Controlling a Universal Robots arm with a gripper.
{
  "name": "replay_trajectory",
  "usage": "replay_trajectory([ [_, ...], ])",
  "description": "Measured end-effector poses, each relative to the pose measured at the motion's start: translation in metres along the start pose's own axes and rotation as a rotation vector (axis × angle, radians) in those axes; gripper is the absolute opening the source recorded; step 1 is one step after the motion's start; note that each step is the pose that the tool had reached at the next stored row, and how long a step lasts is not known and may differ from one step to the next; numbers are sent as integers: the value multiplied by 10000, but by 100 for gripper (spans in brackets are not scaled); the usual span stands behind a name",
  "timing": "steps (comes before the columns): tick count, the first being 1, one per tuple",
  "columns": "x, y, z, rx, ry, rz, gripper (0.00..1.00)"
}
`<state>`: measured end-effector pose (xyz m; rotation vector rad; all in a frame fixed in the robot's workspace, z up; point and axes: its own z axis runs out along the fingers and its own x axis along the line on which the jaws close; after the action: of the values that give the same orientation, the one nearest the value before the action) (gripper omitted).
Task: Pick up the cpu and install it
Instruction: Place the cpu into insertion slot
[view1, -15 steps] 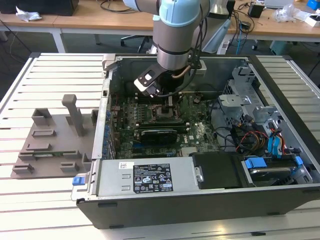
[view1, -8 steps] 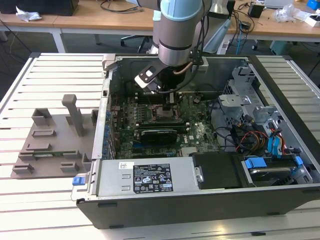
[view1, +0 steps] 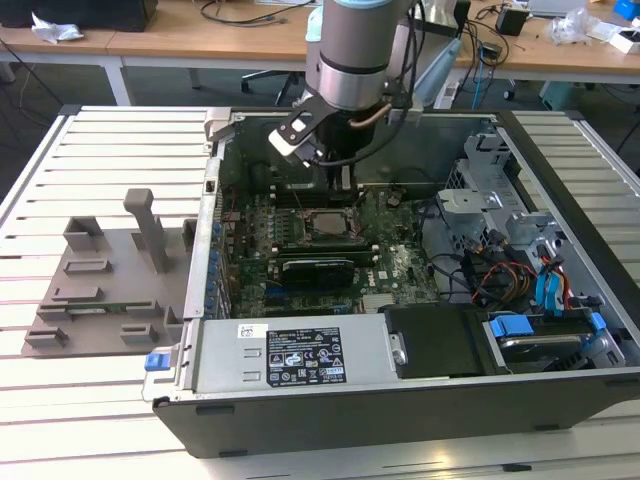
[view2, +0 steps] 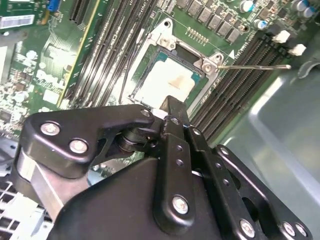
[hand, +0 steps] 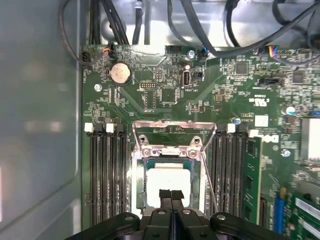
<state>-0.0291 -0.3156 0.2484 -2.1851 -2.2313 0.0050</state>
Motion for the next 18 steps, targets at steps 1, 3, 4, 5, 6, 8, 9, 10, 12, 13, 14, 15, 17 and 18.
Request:
replay_trajectory([
  [1, 0, -1, -31, 0, -6, 0, 11],
  [3, 2, -2, -122, 0, -28, 1, 11],
  [4, 2, -2, -152, 0, -36, 0, 11],
  [5, 2, -3, -194, 0, -47, 1, 11],
  [6, 2, -4, -234, 1, -57, 1, 11],
  [8, 4, -5, -302, 1, -72, 1, 11],
  [9, 4, -5, -333, 1, -79, 1, 11],
  [10, 4, -6, -365, 2, -86, 1, 11],
  [12, 5, -7, -460, 2, -111, 2, 11],
  [13, 6, -7, -492, 1, -119, 2, 11],
  [14, 6, -8, -543, 3, -135, 2, 11],
  [15, 6, -9, -571, 3, -142, 2, 11],
  [17, 7, -10, -654, 2, -168, 3, 11],
  [18, 8, -10, -683, 3, -178, 3, 11],
])
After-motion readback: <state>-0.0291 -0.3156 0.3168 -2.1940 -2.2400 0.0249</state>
